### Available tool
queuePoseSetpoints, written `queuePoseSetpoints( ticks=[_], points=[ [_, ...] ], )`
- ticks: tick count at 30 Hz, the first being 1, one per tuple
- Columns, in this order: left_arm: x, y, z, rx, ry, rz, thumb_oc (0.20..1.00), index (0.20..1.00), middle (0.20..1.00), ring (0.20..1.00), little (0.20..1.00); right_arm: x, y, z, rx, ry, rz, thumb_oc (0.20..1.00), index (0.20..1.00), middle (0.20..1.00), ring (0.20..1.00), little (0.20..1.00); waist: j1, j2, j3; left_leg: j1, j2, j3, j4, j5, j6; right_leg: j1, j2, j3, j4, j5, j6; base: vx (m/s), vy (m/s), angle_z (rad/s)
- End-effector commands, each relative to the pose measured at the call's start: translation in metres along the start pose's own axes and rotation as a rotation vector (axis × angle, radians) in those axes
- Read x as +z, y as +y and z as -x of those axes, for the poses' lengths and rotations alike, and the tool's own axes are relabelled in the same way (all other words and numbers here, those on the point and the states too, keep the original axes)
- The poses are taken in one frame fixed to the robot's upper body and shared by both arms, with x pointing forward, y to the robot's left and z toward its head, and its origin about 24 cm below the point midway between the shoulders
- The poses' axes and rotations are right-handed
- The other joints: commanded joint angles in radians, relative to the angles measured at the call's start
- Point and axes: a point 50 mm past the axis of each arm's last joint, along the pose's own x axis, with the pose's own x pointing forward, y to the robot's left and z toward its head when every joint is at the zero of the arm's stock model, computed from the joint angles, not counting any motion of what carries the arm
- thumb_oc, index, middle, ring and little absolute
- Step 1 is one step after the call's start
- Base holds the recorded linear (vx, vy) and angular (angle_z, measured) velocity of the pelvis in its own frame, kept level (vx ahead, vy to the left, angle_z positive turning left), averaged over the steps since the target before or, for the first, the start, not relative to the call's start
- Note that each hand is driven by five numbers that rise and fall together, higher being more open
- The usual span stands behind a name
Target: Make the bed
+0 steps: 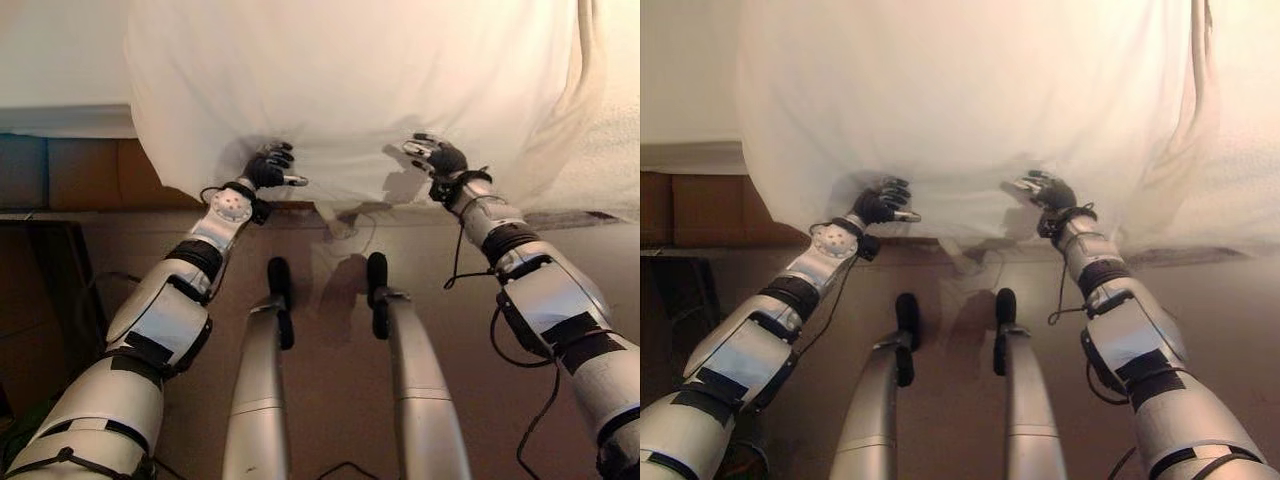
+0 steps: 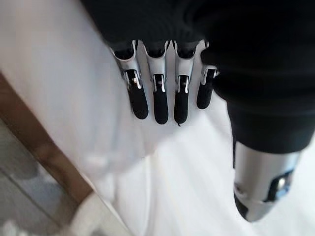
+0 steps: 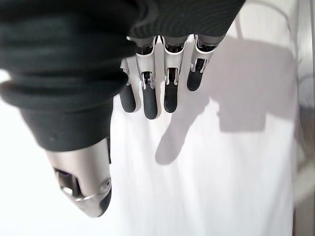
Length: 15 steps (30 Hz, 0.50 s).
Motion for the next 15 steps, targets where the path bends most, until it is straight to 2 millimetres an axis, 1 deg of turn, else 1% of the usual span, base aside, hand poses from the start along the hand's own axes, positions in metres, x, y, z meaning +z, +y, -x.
queuePoseSetpoints(
  ticks=[1, 2, 3, 4, 5, 7, 8, 9, 11, 12, 13, 14, 15],
  points=[
    [-0.037, 0.035, 0.017, 0.155, 0.104, 0.055, 1.0, 1.0, 1.0, 1.0, 1.0, -0.006, -0.056, 0.013, -0.189, -0.003, -0.048, 1.0, 1.0, 1.0, 1.0, 1.0, 0.016, 0.023, -0.056, 0.037, 0.033, -0.018, -0.005, -0.036, -0.048, 0.043, -0.056, 0.011, -0.083, 0.018, 0.081, 0.03, -0.045, 0.04],
    [-0.048, 0.041, 0.024, 0.17, 0.132, 0.045, 1.0, 1.0, 1.0, 1.0, 1.0, -0.012, -0.068, 0.018, -0.213, 0.019, -0.031, 1.0, 1.0, 1.0, 1.0, 1.0, 0.018, 0.024, -0.05, 0.048, 0.034, -0.019, -0.02, -0.036, -0.05, 0.052, -0.054, 0.008, -0.089, 0.015, 0.081, 0.02, -0.043, 0.05],
    [-0.053, 0.044, 0.028, 0.171, 0.144, 0.028, 1.0, 1.0, 1.0, 1.0, 1.0, -0.014, -0.076, 0.021, -0.235, 0.029, -0.027, 1.0, 1.0, 1.0, 1.0, 1.0, 0.017, 0.025, -0.054, 0.048, 0.033, -0.019, -0.037, -0.025, -0.051, 0.053, -0.056, 0.007, -0.101, 0.021, 0.081, 0.02, -0.039, 0.03],
    [-0.065, 0.049, 0.035, 0.186, 0.179, 0.027, 1.0, 1.0, 1.0, 1.0, 1.0, -0.02, -0.09, 0.027, -0.28, 0.048, -0.034, 1.0, 1.0, 1.0, 1.0, 1.0, 0.017, 0.028, -0.051, 0.065, 0.034, -0.019, -0.06, -0.019, -0.052, 0.067, -0.055, 0.004, -0.118, 0.024, 0.082, 0.01, -0.034, 0.02],
    [-0.07, 0.052, 0.039, 0.194, 0.191, 0.02, 1.0, 1.0, 1.0, 1.0, 1.0, -0.023, -0.098, 0.031, -0.307, 0.048, -0.045, 1.0, 1.0, 1.0, 1.0, 1.0, 0.017, 0.03, -0.051, 0.069, 0.033, -0.02, -0.072, -0.014, -0.056, 0.072, -0.055, 0.005, -0.13, 0.027, 0.082, 0.02, -0.037, 0.01],
    [-0.089, 0.062, 0.054, 0.235, 0.247, -0.001, 1.0, 1.0, 1.0, 1.0, 1.0, -0.033, -0.12, 0.044, -0.371, 0.064, -0.056, 1.0, 1.0, 1.0, 1.0, 1.0, 0.021, 0.034, -0.049, 0.094, 0.036, -0.02, -0.119, 0.004, -0.062, 0.093, -0.055, 0.0, -0.16, 0.034, 0.086, 0.01, -0.046, 0.03],
    [-0.095, 0.065, 0.06, 0.247, 0.268, -0.011, 1.0, 1.0, 1.0, 1.0, 1.0, -0.037, -0.125, 0.047, -0.383, 0.071, -0.063, 1.0, 1.0, 1.0, 1.0, 1.0, 0.02, 0.036, -0.048, 0.109, 0.038, -0.019, -0.142, 0.013, -0.065, 0.106, -0.056, -0.004, -0.179, 0.039, 0.088, 0.01, -0.068, 0.06],
    [-0.111, 0.074, 0.074, 0.308, 0.322, -0.002, 1.0, 1.0, 1.0, 1.0, 1.0, -0.046, -0.139, 0.057, -0.429, 0.093, -0.084, 1.0, 1.0, 1.0, 1.0, 1.0, 0.022, 0.038, -0.044, 0.141, 0.037, -0.017, -0.19, 0.031, -0.07, 0.134, -0.053, -0.009, -0.217, 0.051, 0.093, 0.0, -0.049, 0.07],
    [-0.112, 0.073, 0.075, 0.308, 0.324, -0.002, 1.0, 1.0, 1.0, 1.0, 1.0, -0.046, -0.139, 0.057, -0.429, 0.094, -0.083, 1.0, 1.0, 1.0, 1.0, 1.0, 0.021, 0.039, -0.041, 0.151, 0.036, -0.017, -0.2, 0.036, -0.071, 0.144, -0.053, -0.01, -0.225, 0.054, 0.093, 0.0, -0.026, 0.06],
    [-0.128, 0.082, 0.09, 0.383, 0.384, 0.013, 1.0, 1.0, 1.0, 1.0, 1.0, -0.058, -0.152, 0.068, -0.478, 0.122, -0.103, 1.0, 1.0, 1.0, 1.0, 1.0, 0.02, 0.04, -0.038, 0.192, 0.035, -0.015, -0.251, 0.055, -0.076, 0.181, -0.051, -0.014, -0.268, 0.065, 0.096, 0.01, -0.028, 0.08],
    [-0.133, 0.085, 0.096, 0.425, 0.407, 0.022, 1.0, 1.0, 1.0, 1.0, 1.0, -0.064, -0.157, 0.073, -0.499, 0.142, -0.103, 1.0, 1.0, 1.0, 1.0, 1.0, 0.02, 0.041, -0.036, 0.21, 0.033, -0.015, -0.267, 0.063, -0.079, 0.199, -0.049, -0.013, -0.281, 0.07, 0.099, 0.02, -0.042, 0.05],
    [-0.139, 0.083, 0.101, 0.443, 0.421, 0.035, 1.0, 1.0, 1.0, 1.0, 1.0, -0.07, -0.159, 0.076, -0.508, 0.155, -0.113, 1.0, 1.0, 1.0, 1.0, 1.0, 0.02, 0.041, -0.036, 0.229, 0.032, -0.014, -0.284, 0.069, -0.079, 0.217, -0.048, -0.011, -0.296, 0.073, 0.099, 0.0, 0.0, 0.0],
    [-0.148, 0.077, 0.108, 0.456, 0.449, 0.056, 1.0, 1.0, 1.0, 1.0, 1.0, -0.081, -0.162, 0.082, -0.527, 0.18, -0.126, 1.0, 1.0, 1.0, 1.0, 1.0, 0.02, 0.044, -0.038, 0.256, 0.029, -0.014, -0.311, 0.079, -0.081, 0.241, -0.049, -0.012, -0.314, 0.08, 0.101, 0.0, 0.0, 0.0]
  ],
)
